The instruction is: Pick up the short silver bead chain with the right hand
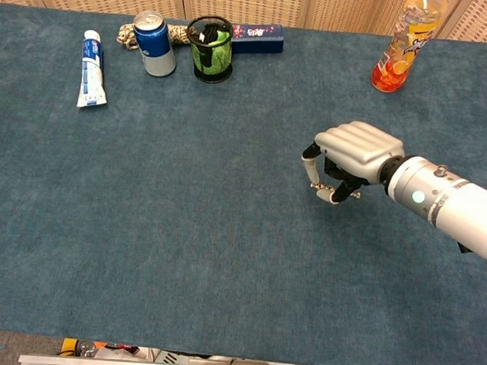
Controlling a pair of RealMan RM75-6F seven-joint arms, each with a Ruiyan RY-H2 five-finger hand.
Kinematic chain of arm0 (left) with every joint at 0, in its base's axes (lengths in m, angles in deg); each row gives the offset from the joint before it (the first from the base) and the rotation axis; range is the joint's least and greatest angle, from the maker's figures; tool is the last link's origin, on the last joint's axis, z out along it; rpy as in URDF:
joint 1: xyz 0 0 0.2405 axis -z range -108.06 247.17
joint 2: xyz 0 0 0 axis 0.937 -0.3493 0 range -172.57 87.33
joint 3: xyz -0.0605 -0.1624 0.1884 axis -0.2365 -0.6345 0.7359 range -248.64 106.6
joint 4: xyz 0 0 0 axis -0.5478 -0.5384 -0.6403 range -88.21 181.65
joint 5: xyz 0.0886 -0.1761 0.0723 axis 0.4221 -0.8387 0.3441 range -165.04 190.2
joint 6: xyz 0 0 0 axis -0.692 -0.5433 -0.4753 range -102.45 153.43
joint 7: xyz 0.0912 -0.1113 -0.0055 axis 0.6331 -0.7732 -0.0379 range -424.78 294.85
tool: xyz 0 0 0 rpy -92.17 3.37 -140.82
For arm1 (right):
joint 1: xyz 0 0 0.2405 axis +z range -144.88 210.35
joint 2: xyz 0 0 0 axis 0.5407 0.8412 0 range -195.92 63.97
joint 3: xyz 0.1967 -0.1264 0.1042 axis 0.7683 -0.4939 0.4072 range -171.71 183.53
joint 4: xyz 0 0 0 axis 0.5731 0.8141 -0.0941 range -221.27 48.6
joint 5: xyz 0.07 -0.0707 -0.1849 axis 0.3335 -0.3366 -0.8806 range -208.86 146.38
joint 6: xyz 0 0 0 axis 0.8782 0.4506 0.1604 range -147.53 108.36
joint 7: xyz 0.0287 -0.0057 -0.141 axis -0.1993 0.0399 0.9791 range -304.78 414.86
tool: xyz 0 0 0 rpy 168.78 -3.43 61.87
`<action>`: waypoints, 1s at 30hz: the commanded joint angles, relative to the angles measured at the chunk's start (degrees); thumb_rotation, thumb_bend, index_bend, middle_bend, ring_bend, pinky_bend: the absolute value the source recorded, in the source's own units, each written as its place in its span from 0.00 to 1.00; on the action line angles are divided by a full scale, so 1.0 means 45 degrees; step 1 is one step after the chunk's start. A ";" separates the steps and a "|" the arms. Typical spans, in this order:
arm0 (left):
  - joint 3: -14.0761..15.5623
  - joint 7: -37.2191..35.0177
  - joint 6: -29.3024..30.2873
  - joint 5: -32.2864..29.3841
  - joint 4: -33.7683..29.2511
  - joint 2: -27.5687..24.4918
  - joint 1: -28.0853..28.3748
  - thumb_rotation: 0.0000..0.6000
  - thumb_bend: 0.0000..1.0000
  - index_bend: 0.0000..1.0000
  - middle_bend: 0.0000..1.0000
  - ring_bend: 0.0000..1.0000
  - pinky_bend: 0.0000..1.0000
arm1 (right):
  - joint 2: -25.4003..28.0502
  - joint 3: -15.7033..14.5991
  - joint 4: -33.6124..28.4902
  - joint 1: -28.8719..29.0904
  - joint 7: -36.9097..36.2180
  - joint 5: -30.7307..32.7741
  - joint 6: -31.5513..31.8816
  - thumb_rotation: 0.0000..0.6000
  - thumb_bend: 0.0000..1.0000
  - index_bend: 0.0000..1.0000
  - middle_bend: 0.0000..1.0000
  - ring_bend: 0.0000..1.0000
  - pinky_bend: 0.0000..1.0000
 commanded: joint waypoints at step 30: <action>0.0302 -0.0047 0.0226 0.0203 -0.0384 -0.0169 -0.0353 1.00 0.17 0.00 0.00 0.00 0.00 | -0.1959 0.1606 0.5444 -0.0610 -0.4255 -0.1876 -0.0165 1.00 0.53 0.66 1.00 1.00 1.00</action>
